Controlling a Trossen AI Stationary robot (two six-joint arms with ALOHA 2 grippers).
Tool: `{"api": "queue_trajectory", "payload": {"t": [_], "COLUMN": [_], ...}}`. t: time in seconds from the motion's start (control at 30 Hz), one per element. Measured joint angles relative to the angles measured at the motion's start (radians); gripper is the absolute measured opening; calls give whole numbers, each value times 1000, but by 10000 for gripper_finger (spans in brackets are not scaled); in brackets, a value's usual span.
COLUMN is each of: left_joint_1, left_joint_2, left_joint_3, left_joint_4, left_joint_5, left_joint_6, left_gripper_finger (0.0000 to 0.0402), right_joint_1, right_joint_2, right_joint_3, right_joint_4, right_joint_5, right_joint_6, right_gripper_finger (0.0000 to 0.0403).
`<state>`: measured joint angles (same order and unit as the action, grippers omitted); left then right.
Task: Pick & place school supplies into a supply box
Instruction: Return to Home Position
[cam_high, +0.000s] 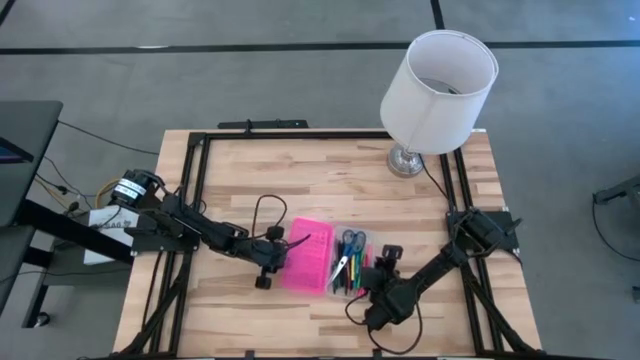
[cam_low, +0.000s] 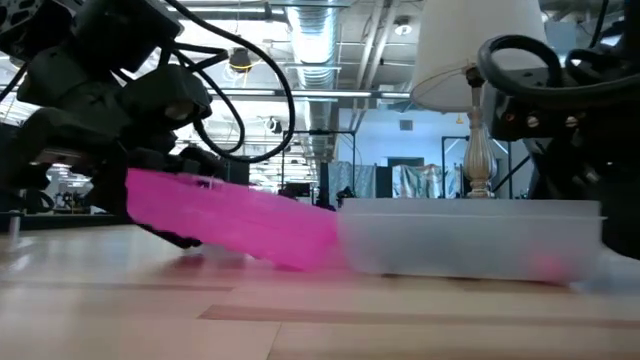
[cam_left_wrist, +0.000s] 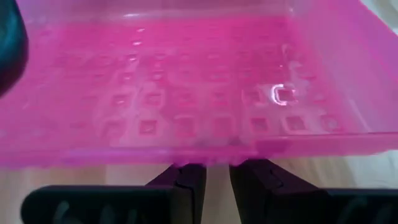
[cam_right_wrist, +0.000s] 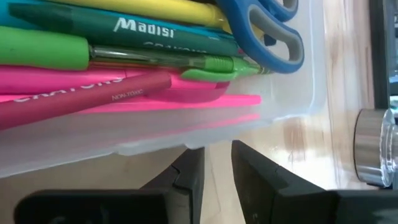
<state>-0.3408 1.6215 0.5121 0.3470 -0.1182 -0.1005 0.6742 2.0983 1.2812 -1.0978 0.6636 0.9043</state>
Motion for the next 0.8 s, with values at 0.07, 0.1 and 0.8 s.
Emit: {"api": "queue_trajectory", "payload": {"t": [0.07,0.1,0.8], "left_joint_1": [0,-1,-21], "left_joint_2": [0,0,0], "left_joint_3": [0,1,3], "left_joint_4": [4,12,12], "left_joint_5": [7,4,-25], "left_joint_6": [-2,0,27], "left_gripper_finger": [61,61,61], "right_joint_1": [-3,-4,-1], "right_joint_2": [0,0,0], "right_joint_3": [0,-1,0], "right_joint_4": [9,24,88], "right_joint_5": [5,8,6], "right_joint_6": [-5,-13,-102], "right_gripper_finger": [75,74,1]}}
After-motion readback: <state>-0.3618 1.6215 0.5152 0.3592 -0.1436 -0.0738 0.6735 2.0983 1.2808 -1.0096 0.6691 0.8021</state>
